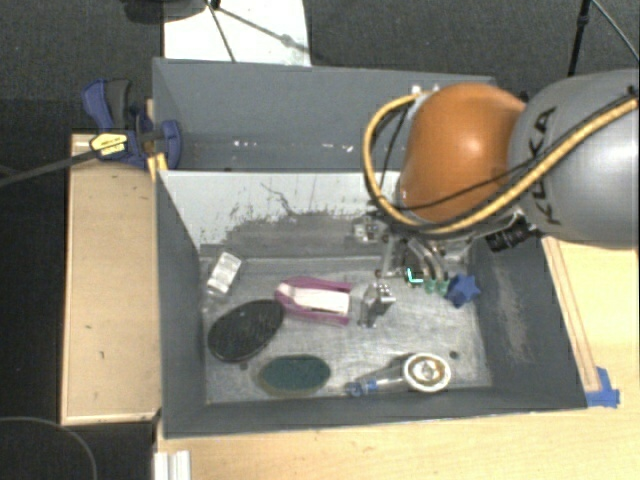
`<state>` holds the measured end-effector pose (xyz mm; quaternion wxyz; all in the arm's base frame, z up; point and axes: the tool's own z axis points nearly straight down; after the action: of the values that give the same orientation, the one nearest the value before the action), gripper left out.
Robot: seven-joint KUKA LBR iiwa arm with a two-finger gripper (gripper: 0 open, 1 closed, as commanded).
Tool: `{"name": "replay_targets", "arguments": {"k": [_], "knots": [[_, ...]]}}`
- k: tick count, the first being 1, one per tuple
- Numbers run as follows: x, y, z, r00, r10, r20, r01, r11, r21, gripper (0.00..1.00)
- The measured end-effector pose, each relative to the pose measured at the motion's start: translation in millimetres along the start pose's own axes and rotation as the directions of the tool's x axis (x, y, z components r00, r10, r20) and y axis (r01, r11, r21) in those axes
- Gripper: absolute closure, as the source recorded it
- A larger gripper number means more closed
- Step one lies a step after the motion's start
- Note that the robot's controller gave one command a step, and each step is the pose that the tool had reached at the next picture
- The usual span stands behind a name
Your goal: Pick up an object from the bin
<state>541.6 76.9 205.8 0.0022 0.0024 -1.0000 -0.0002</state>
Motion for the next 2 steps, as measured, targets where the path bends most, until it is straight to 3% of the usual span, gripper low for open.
{"name": "replay_targets", "arguments": {"k": [1, 2], "knots": [[-17.2, 34.3, 119.6, 0.976, -0.216, 0.002, 0.216, 0.976, 0.0, 0.0], [-18.8, 33.5, 116.1, 0.978, -0.21, 0.007, 0.21, 0.978, 0.001, 1.0]]}}
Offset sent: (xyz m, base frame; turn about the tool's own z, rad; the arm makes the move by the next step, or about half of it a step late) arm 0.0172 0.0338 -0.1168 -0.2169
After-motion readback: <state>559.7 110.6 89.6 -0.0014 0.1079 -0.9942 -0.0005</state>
